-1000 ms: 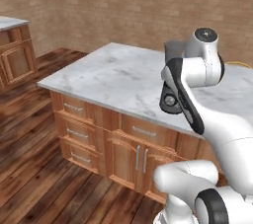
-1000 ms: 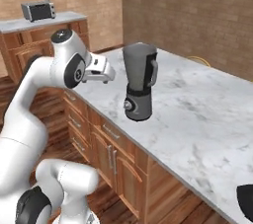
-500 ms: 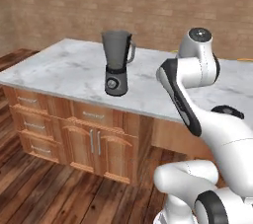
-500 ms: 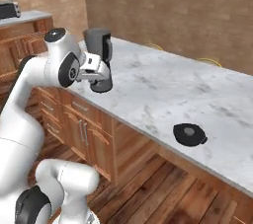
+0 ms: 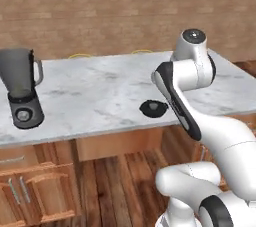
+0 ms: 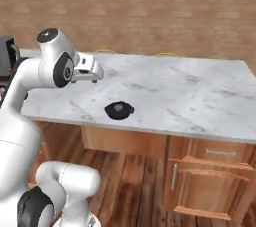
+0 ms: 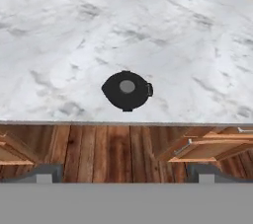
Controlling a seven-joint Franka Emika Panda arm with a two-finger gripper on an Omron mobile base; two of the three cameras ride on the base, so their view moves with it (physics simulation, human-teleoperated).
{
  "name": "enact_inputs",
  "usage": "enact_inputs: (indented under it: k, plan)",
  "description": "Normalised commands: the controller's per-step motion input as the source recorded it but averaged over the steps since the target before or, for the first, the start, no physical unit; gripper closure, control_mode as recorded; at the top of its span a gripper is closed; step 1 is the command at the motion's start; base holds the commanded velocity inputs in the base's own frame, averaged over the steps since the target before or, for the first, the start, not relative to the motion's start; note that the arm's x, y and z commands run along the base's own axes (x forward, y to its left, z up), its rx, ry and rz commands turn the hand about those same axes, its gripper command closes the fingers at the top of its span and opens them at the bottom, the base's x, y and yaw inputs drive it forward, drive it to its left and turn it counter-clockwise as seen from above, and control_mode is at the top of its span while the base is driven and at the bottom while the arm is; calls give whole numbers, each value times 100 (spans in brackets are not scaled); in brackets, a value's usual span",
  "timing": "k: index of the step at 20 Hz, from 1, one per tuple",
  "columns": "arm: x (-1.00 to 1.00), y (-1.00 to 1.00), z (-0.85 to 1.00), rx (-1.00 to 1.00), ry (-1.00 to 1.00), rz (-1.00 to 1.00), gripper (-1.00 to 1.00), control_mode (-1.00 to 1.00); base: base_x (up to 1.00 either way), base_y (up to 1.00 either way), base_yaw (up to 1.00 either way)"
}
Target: Grab the lime and lemon from the fridge, place them in the blender, close the lid, and turn on the blender to create a marinade.
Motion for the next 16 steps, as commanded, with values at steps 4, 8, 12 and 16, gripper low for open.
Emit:
enact_inputs:
  k: [4, 8, 12, 16]
  plan:
    - [0, 0, 0, 0, 0, 0, -100, 100, 0, 0, -91]
    - [0, 0, 0, 0, 0, 0, -100, 100, 0, 0, -91]
    - [0, 0, 0, 0, 0, 0, -100, 100, 0, 0, -93]
    - [0, 0, 0, 0, 0, 0, -100, 100, 0, 0, -92]
